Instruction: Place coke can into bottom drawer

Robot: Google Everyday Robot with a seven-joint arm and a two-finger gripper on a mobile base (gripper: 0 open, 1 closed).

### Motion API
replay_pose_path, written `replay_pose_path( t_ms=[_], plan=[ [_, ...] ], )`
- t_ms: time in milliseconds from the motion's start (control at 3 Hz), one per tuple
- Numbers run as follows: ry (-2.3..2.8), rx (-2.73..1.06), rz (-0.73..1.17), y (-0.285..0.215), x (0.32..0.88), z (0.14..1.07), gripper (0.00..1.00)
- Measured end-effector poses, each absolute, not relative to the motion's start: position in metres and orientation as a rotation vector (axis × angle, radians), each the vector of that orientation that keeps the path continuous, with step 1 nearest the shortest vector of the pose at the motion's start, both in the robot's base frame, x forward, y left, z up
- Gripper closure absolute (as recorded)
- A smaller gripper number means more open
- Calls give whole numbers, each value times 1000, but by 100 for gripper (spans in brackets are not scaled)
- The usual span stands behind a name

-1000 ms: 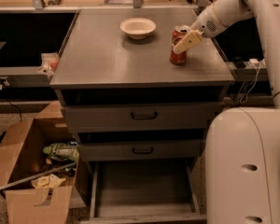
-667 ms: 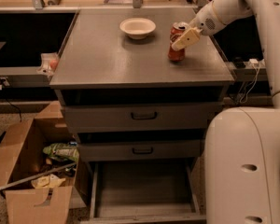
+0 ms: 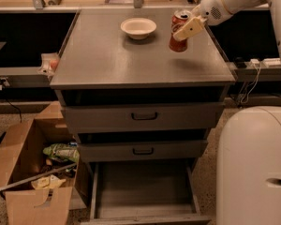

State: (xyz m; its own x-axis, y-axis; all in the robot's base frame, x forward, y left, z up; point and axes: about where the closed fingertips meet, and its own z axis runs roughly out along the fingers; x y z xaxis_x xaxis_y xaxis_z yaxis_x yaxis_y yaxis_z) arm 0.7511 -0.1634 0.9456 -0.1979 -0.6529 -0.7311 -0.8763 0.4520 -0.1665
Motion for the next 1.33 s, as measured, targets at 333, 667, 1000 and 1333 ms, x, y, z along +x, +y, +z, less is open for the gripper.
replay_pose_path(
  t_ms=[333,667,1000,1333],
  plan=[
    [1937,-1289,382,-162,749,943,100],
    [1937,-1324,434,-153,736,930,100],
    [1835,-1237,390,-170,685,989,100],
    [1724,-1117,309,-175,628,1059,100]
  ],
)
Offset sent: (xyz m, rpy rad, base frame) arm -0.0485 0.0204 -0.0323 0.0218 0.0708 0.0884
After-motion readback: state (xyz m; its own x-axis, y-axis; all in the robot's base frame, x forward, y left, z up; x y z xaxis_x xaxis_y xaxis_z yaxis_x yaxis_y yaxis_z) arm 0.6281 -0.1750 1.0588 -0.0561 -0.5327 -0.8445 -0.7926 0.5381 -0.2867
